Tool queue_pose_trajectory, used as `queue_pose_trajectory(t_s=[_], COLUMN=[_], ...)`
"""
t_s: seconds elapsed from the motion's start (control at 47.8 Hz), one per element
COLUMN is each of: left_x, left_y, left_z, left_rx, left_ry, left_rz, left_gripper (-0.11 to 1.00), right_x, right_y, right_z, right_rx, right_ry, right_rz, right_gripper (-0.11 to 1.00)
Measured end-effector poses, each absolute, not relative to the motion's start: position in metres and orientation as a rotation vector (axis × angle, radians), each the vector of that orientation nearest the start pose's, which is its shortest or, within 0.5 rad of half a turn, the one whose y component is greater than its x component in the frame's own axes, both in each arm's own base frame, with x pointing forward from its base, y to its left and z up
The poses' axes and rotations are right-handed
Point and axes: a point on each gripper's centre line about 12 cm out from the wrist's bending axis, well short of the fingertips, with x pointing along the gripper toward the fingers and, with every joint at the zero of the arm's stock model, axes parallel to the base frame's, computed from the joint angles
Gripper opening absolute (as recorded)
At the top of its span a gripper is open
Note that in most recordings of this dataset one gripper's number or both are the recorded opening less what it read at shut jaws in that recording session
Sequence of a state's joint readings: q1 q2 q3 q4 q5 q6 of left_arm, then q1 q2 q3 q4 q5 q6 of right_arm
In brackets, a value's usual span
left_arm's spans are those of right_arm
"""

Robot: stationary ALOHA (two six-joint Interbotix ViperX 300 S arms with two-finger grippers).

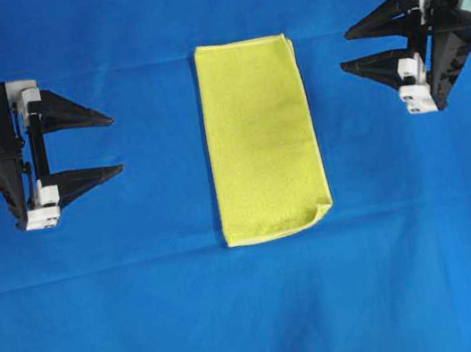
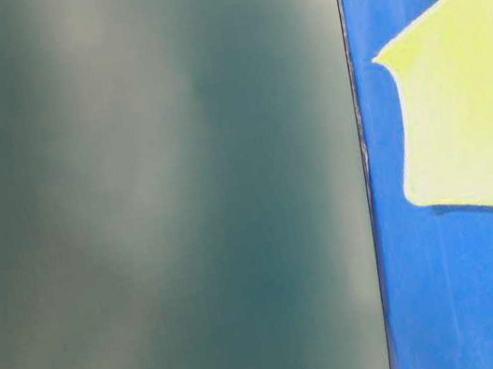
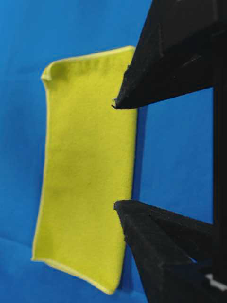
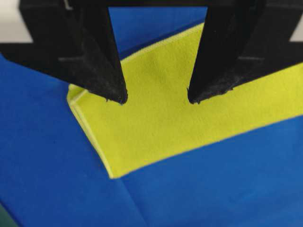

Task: Fold the yellow towel.
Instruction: 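Move both grippers to the strip's top corners and pinch them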

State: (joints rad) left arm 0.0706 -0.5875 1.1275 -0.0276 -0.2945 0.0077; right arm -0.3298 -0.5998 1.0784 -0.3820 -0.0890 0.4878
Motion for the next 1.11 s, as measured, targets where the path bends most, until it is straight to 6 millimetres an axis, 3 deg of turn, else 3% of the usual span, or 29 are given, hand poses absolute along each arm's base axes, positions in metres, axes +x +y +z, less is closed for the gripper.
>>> queue_pose_trajectory(t_s=[0.251, 0.46, 0.774, 1.109], left_x=[0.273, 0.306, 0.352, 0.373], left_y=[0.04, 0.074, 0.119, 0.156], left_z=[0.227, 0.214, 0.165, 0.108], left_rx=[-0.025, -0.046, -0.081, -0.119], left_ry=[0.226, 0.287, 0.426, 0.54], left_rz=[0.15, 0.243, 0.33, 0.398], left_gripper=[0.73, 0.73, 0.73, 0.73], right_x=[0.259, 0.285, 0.314, 0.322], right_y=[-0.106, -0.139, -0.165, -0.18], right_z=[0.224, 0.2, 0.15, 0.106], right_rx=[0.2, 0.217, 0.229, 0.268], right_ry=[0.406, 0.562, 0.751, 0.843], right_rz=[-0.387, -0.468, -0.5, -0.513], right_gripper=[0.59, 0.59, 0.59, 0.59])
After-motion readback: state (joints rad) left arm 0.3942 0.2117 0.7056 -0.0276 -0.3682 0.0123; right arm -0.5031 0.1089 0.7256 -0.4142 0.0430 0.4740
